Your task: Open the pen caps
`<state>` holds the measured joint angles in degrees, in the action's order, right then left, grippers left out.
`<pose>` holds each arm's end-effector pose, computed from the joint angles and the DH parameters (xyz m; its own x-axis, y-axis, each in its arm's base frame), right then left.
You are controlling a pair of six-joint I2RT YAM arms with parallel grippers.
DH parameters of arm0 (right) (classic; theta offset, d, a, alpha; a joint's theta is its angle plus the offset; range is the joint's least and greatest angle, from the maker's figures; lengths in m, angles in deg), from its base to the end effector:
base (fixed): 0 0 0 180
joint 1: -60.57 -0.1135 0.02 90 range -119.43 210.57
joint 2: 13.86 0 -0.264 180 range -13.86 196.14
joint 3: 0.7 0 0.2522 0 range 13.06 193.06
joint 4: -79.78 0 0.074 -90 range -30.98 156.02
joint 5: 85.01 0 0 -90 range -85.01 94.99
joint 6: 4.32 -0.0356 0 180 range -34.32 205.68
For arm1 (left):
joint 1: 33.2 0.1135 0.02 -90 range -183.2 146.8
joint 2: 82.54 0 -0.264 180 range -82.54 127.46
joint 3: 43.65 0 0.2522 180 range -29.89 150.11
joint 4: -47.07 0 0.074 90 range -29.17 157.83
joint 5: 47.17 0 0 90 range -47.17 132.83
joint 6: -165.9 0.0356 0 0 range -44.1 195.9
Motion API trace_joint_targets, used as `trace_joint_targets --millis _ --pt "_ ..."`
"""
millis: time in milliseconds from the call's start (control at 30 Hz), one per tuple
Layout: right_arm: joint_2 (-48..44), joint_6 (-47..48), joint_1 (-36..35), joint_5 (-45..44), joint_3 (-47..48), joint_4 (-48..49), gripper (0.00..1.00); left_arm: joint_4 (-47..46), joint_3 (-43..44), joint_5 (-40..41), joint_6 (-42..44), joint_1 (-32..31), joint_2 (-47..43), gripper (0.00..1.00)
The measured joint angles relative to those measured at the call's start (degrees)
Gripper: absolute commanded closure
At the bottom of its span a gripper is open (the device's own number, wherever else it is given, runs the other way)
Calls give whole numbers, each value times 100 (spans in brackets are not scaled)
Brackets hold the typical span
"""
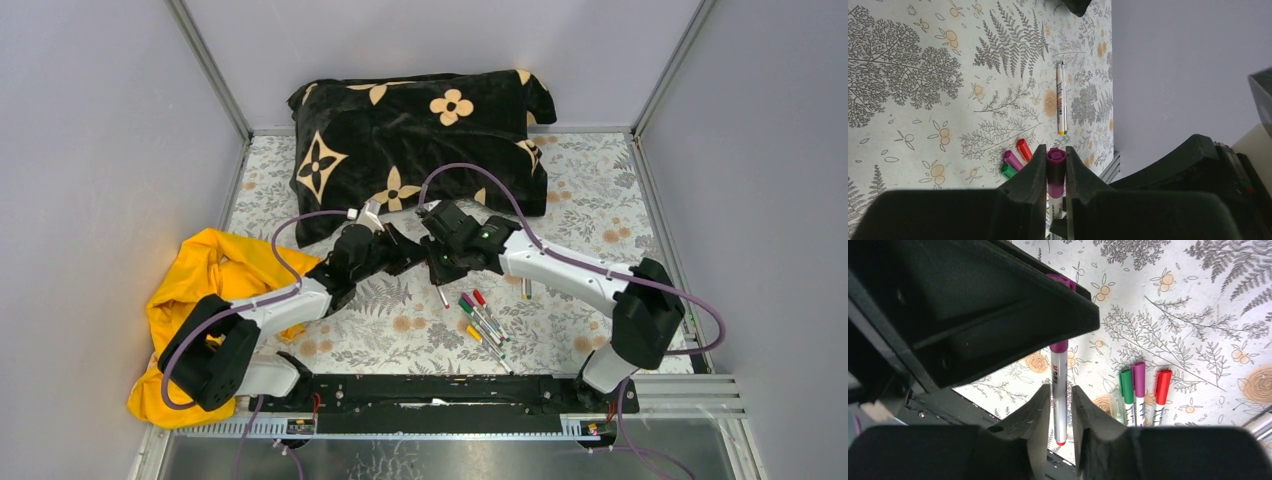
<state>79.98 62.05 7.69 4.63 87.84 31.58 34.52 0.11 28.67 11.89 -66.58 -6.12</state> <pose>0.2138 0.2821 0.2655 -0.7631 -0.3441 -0.5470 -0.5340 0.8125 0.2338 0.2225 -0.1571 0.1967 -0.7778 -0.5313 -0.3359 0.0598 0.4695 -0.8809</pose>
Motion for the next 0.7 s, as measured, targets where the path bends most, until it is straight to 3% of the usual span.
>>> trace_joint_targets --millis 167,700 --pt "-507 -46 0 -72 -400 367 62 24 0 20 -105 0 -94 100" --pt "-789 -68 0 -131 -1187 1257 63 -50 -59 0 -745 0 -151 100"
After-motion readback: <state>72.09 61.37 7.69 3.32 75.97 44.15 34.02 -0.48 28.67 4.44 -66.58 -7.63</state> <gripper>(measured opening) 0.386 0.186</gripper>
